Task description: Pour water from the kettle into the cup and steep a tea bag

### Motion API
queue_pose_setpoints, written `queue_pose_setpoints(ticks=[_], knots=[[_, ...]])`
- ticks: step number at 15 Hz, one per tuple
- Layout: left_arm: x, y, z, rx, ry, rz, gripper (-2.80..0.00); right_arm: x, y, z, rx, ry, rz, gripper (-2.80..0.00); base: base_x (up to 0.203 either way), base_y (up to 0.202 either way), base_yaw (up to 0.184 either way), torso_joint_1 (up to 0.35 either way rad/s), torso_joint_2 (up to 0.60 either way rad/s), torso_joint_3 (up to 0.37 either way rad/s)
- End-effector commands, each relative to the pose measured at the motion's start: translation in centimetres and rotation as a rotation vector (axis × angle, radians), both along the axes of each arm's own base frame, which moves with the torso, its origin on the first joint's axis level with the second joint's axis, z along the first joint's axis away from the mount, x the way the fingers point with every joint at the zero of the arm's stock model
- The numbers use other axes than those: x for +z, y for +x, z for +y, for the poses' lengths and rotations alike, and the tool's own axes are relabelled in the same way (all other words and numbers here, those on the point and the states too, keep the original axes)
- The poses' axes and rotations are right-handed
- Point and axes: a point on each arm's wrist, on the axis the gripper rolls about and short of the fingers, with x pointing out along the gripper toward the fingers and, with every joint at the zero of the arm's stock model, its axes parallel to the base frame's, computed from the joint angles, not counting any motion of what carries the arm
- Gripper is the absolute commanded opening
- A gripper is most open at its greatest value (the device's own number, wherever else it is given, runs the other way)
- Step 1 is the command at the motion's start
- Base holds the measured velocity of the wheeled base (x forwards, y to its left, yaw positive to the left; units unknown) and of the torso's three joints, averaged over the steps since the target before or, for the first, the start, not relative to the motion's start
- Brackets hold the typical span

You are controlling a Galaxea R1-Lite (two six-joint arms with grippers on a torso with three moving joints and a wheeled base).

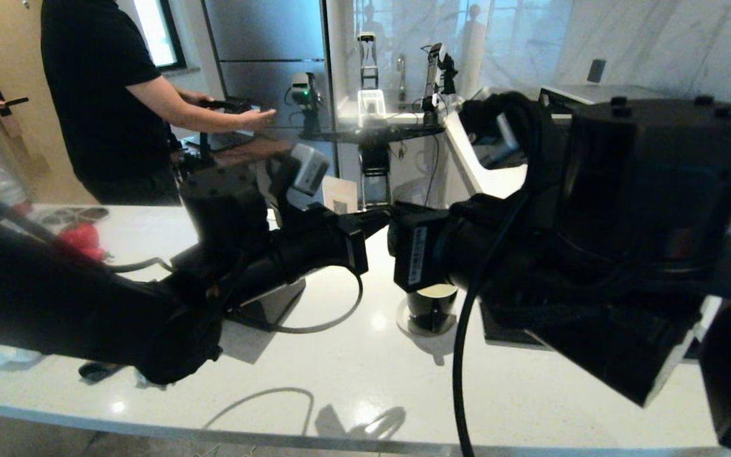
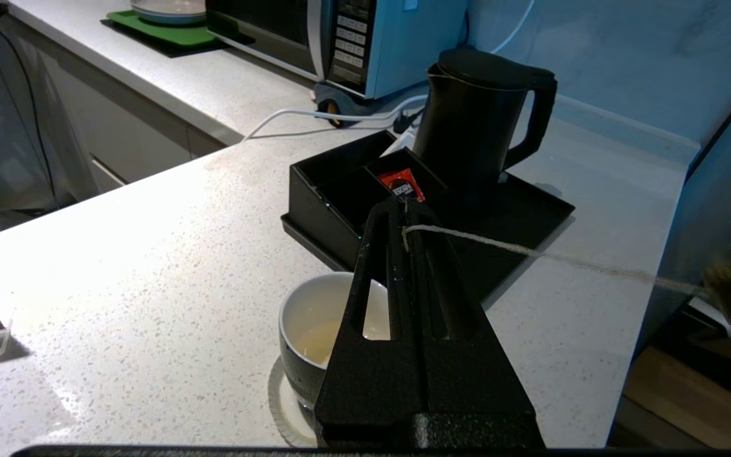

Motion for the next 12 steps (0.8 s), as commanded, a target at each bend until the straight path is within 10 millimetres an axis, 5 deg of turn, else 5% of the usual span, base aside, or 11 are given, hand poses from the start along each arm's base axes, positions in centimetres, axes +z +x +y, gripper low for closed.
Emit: queue_pose_setpoints(ticks=[1, 12], knots=[[0.1, 0.1, 0.0, -0.002, -0.004, -0.004, -2.80, -0.4, -0.6, 0.3, 0.019, -0.005, 0.005, -2.80, 0.000, 0.000, 0.000, 0.000, 0.00, 0.000], [0.7, -0.3, 0.2, -0.001, -0.013, -0.021, -2.80, -2.9, -1.2, 0.1, 0.031, -0.047, 0.048, -2.80, 0.000, 0.000, 0.000, 0.000, 0.00, 0.000]])
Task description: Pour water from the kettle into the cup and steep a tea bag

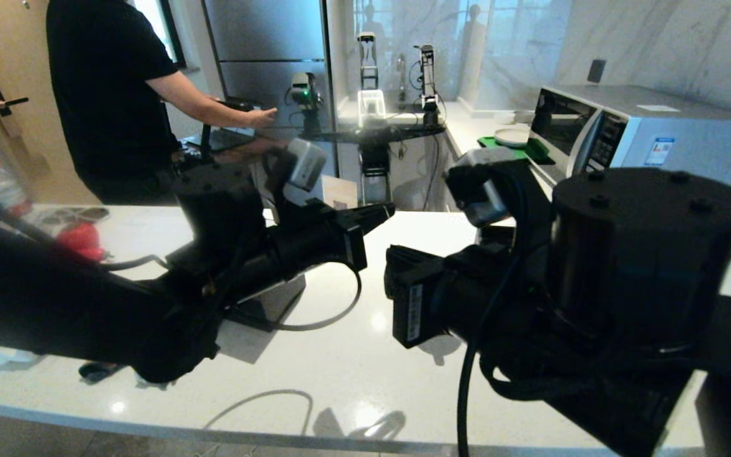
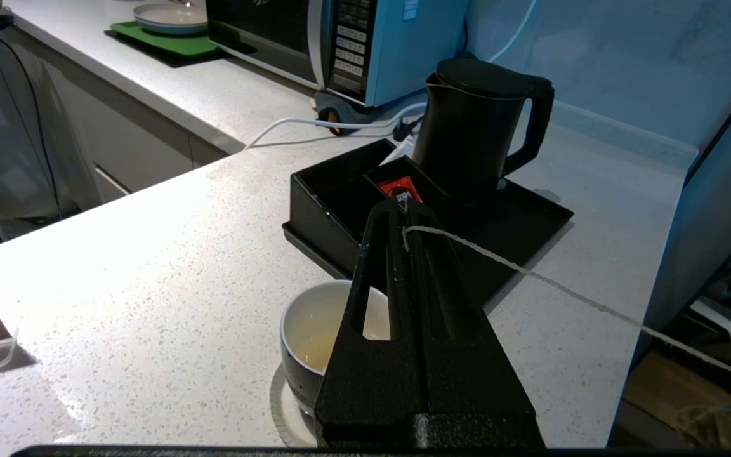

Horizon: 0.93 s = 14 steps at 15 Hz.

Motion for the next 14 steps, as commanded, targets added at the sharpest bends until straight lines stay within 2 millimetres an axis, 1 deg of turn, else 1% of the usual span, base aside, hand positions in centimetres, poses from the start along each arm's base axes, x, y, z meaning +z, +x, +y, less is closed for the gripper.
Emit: queue_pose_setpoints(ticks=[1, 8, 14], knots=[[0.3, -0.1, 0.1, -0.002, -0.007, -0.009, -2.80, -0.3, 0.1, 0.1, -0.004, -0.002, 0.007, -2.80, 0.000, 0.000, 0.000, 0.000, 0.00, 0.000], [0.2, -0.1, 0.1, 0.014, -0.016, 0.004, -2.80, -1.2, 0.6, 1.0, 0.000, -0.023, 0.025, -2.80, 0.000, 0.000, 0.000, 0.000, 0.00, 0.000], [0.4, -0.3, 0.2, 0.023, -0.041, 0.001, -2.80, -1.2, 0.9, 1.5, 0.001, -0.020, 0.024, -2.80, 0.000, 0.000, 0.000, 0.000, 0.00, 0.000]])
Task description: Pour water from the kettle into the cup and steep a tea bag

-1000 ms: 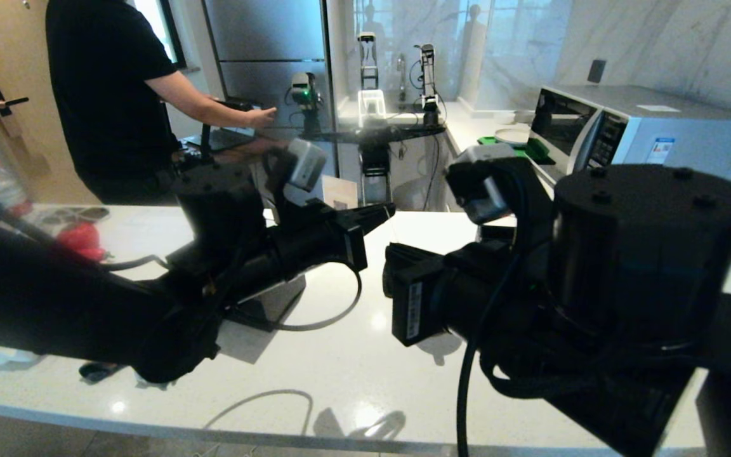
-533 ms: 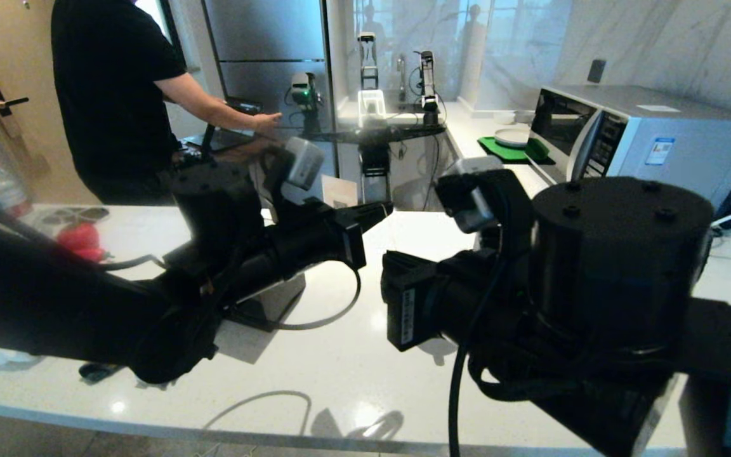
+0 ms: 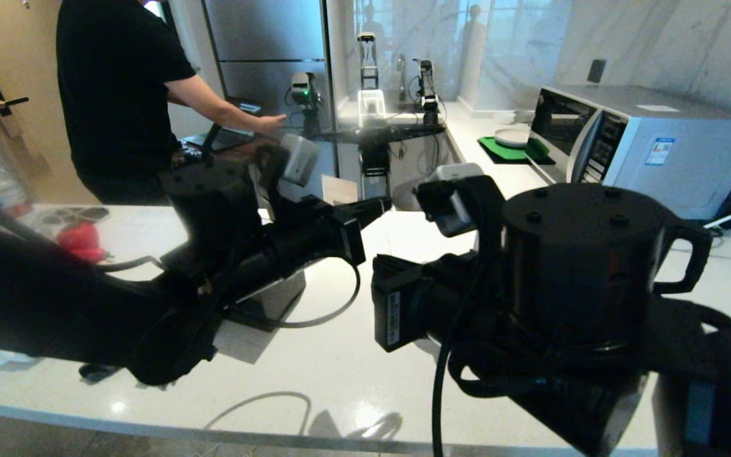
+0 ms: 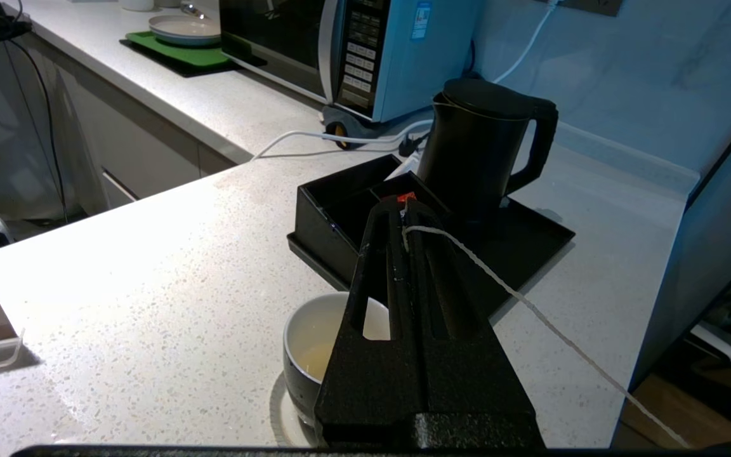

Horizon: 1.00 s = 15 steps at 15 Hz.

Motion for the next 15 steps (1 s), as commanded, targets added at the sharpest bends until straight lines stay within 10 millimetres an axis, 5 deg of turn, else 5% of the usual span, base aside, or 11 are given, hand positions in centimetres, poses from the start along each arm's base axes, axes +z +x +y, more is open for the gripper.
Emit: queue_pose_setpoints(ticks=[1, 2, 15], knots=[[0.0, -0.1, 0.0, -0.002, -0.004, -0.003, -2.80, -0.1, 0.1, 0.1, -0.003, -0.004, 0.002, -2.80, 0.000, 0.000, 0.000, 0.000, 0.00, 0.000], [0.0, -0.1, 0.0, -0.004, -0.004, -0.003, -2.80, -0.1, 0.0, 0.1, -0.003, -0.005, 0.003, 0.00, 0.000, 0.000, 0.000, 0.000, 0.00, 0.000], [-0.2, -1.5, 0.4, -0.018, 0.013, 0.009, -2.80, 2.2, 0.5, -2.6, -0.087, 0.051, -0.045, 0.00, 0.000, 0.000, 0.000, 0.000, 0.00, 0.000]])
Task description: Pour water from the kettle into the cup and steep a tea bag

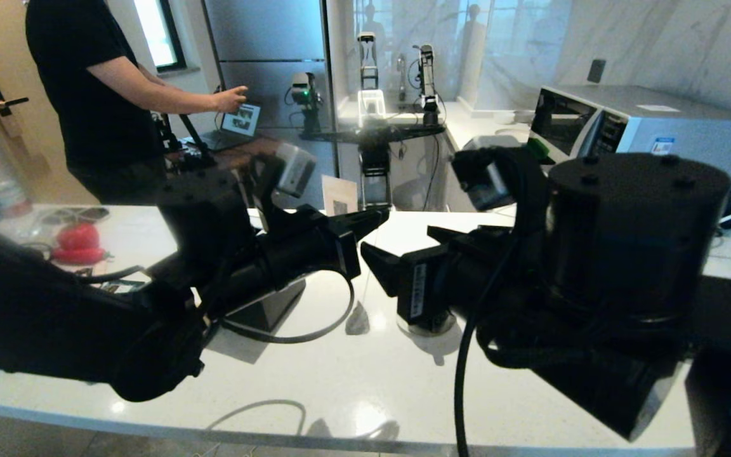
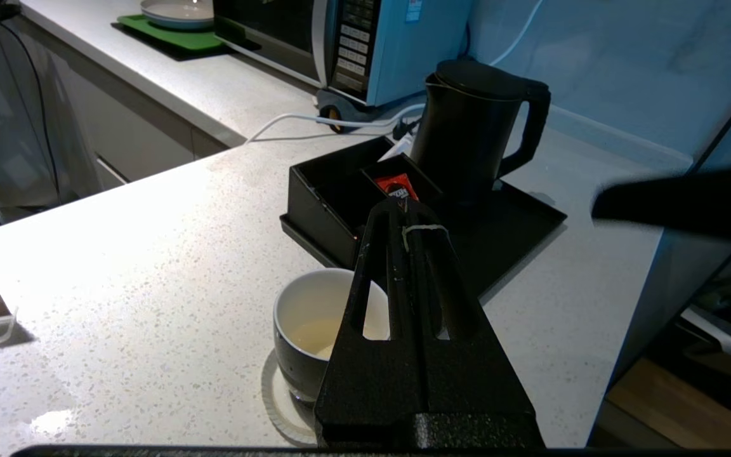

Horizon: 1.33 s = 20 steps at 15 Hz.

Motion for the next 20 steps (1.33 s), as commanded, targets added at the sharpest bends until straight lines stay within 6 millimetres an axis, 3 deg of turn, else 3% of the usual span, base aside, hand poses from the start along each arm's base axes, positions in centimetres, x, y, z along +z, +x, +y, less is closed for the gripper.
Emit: queue_pose_setpoints(ticks=[1, 11, 12, 20], knots=[[0.2, -0.5, 0.0, -0.009, -0.005, -0.006, -2.80, 0.8, 0.5, -1.1, -0.051, 0.020, -0.017, 0.00, 0.000, 0.000, 0.000, 0.000, 0.00, 0.000], [0.3, -0.8, 0.1, -0.003, -0.006, -0.006, -2.80, 1.8, 2.2, -5.2, -0.216, 0.024, -0.077, 0.00, 0.000, 0.000, 0.000, 0.000, 0.00, 0.000], [0.2, -0.9, 0.2, -0.003, -0.003, -0.001, -2.80, 1.6, 2.4, -5.6, -0.228, 0.011, -0.090, -2.80, 0.000, 0.000, 0.000, 0.000, 0.00, 0.000], [0.1, -1.4, 0.5, -0.003, 0.001, 0.008, -2.80, 1.6, 2.1, -7.0, -0.254, 0.027, -0.143, -2.80, 0.000, 0.000, 0.000, 0.000, 0.00, 0.000]])
